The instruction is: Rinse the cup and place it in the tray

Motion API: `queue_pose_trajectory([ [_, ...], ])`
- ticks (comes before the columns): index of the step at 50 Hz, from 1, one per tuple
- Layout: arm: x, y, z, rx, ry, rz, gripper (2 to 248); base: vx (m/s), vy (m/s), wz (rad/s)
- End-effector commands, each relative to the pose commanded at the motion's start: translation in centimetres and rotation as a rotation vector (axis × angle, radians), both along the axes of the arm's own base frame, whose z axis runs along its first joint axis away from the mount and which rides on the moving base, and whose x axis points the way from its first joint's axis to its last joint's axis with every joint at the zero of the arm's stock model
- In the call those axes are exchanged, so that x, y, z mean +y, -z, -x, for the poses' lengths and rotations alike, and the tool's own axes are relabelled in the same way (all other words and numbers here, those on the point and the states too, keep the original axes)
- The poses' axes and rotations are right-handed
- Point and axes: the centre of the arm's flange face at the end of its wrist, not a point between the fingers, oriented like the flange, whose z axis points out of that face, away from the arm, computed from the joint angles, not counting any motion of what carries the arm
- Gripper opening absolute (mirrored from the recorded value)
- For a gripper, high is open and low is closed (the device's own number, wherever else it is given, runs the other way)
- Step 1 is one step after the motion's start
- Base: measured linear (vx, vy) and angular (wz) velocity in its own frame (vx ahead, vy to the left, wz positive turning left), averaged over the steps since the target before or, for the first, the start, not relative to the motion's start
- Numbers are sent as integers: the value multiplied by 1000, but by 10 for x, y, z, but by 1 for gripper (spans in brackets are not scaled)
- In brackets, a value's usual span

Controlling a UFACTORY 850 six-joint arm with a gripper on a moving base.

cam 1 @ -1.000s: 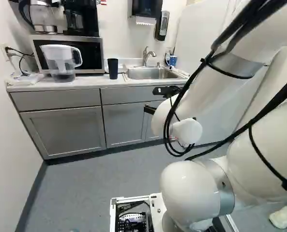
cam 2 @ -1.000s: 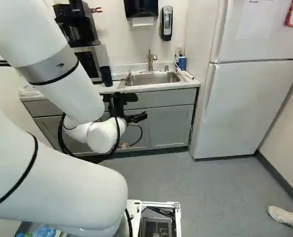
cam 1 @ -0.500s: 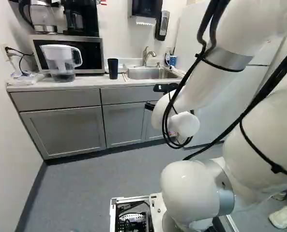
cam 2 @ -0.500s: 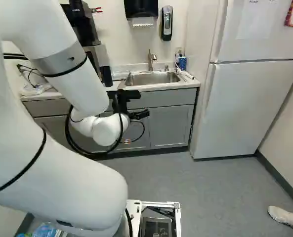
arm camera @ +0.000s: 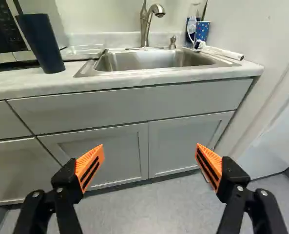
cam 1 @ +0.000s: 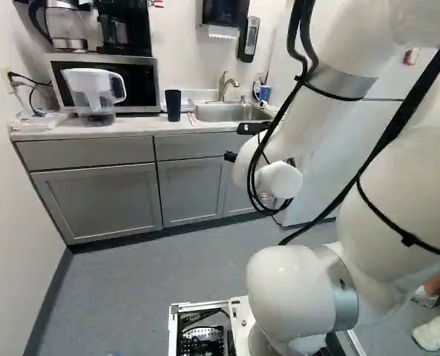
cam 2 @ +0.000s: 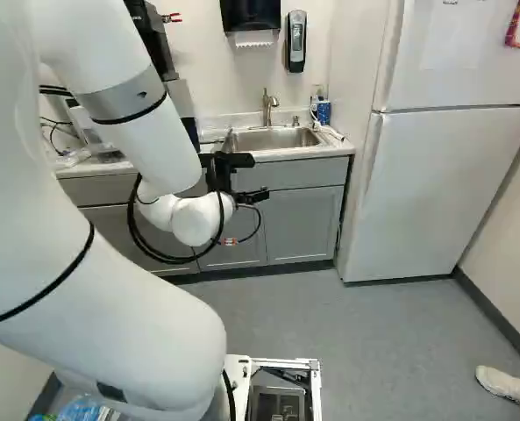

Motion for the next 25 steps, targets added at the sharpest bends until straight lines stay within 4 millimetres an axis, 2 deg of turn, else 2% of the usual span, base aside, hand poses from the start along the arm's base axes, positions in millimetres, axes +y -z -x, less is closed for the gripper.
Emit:
queue_pose_trajectory([
  [25,-1,-25,-27,-63,-2,3,247,0,0,0],
])
